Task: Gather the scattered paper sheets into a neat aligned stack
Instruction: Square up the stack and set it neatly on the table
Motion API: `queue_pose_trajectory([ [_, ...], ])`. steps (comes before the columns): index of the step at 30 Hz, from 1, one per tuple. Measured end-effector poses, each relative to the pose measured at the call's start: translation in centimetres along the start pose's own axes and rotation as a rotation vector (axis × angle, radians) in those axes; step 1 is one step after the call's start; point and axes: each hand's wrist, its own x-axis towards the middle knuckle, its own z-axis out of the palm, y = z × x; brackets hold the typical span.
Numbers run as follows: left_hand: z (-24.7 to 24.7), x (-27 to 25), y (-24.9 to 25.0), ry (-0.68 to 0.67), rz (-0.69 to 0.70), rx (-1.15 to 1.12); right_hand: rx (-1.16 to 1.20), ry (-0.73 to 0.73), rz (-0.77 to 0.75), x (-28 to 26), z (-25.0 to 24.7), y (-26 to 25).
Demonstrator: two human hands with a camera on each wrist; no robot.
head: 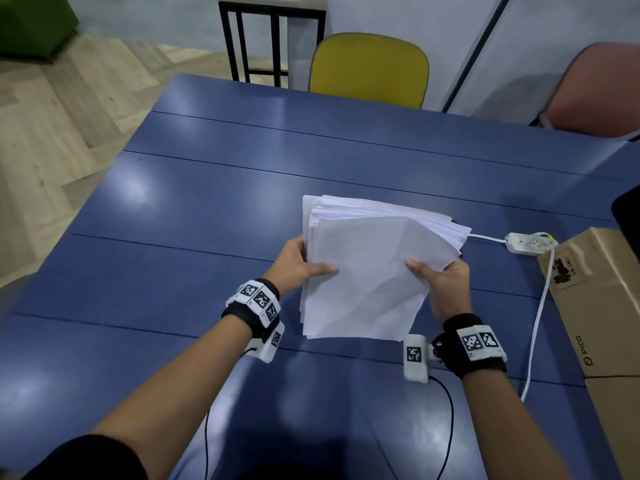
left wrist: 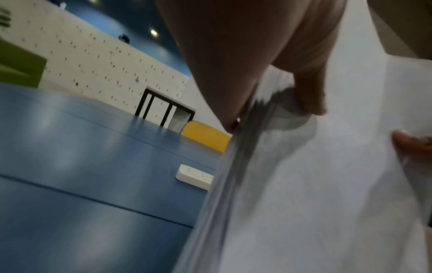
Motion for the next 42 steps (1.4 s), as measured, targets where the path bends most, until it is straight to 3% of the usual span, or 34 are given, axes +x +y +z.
queue_pose_trajectory([
  [2, 0.7, -0.1, -0.4, 0.061, 0.019, -0.053, -0.016, 0.005, 0.006, -0.2, 0.0, 0.0],
  [8, 1.1, -0.5, -0.1, 0.005, 0.097, 0.068, -0.160, 0.045, 0.012, -1.8, 0.2, 0.5],
  [11, 2.0, -0.7, 0.0, 0.137, 0.182, 0.060, -0.152, 0.056, -0.018, -2.5, 0.9, 0.8],
  [15, 3.5, -0.3, 0.4, 0.389, 0.252, 0.024, -0.159, 0.059, -0.173, -3.6, 2.8, -0.9],
  [20, 4.1, -0.6, 3.1, 0.478, 0.445, 0.024, -0.057, 0.061, -0.232, -4.1, 4.6, -2.3],
  [23, 2.9, -0.8, 2.6, 0.435, 0.459, -0.013, 0.068, 0.070, -0.154, -4.1, 4.6, -1.9],
  [28, 0.5, -1.0, 0.4, 0.320, 0.255, -0.066, 0.055, 0.026, -0.056, -3.7, 3.8, -0.5],
  [32, -1.2, -0.9, 1.2, 0.202, 0.188, -0.053, 0.060, -0.059, -0.087, -2.9, 3.1, -0.6],
  [36, -1.7, -0.6, 0.4, 0.064, 0.150, 0.015, 0.030, -0.054, -0.071, -2.5, 3.2, 0.0],
  [42, -1.7, -0.1, 0.5, 0.103, 0.190, -0.007, -0.009, -0.038, -0.054, -2.0, 3.0, 0.7],
])
